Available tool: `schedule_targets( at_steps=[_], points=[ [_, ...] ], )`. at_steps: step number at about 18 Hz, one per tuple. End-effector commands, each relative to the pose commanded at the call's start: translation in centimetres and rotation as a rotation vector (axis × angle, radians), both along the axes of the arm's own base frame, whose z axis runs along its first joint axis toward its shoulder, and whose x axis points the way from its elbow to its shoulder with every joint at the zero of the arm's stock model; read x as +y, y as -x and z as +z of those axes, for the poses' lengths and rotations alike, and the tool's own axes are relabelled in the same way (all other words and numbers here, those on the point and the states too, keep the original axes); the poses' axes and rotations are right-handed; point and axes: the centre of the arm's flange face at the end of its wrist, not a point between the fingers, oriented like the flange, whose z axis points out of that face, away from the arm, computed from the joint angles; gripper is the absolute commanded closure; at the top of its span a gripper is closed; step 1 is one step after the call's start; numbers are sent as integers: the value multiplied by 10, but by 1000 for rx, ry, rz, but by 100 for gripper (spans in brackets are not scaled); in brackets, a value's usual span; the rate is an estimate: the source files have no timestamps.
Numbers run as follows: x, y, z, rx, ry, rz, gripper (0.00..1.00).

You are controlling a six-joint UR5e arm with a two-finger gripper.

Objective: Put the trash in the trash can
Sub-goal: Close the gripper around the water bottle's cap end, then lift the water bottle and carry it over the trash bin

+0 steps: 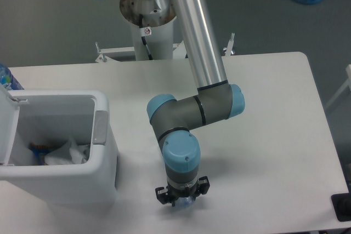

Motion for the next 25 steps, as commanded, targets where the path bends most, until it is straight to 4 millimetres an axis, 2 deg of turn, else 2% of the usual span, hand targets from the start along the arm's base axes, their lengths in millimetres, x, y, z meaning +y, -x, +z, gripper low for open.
schedule_targets(
  at_steps=[6,9,11,13,14,16,19,22,25],
  points=[
    [-1,-1,10,18,7,-21,44],
    [-2,0,33,49,-16,-56,44],
    [-4,-2,69,96,-46,-128,44],
    [-10,-3,115,154,-81,-190,44],
    [-12,-1,143,196,-113,-200,44],
    [-23,18,201,275,-191,-161,44],
    [-27,40,258,325,-322,-142,44],
    [-32,57,310,368,-484,-50,44],
    [-42,57,351,381,-614,23,44]
  ],
)
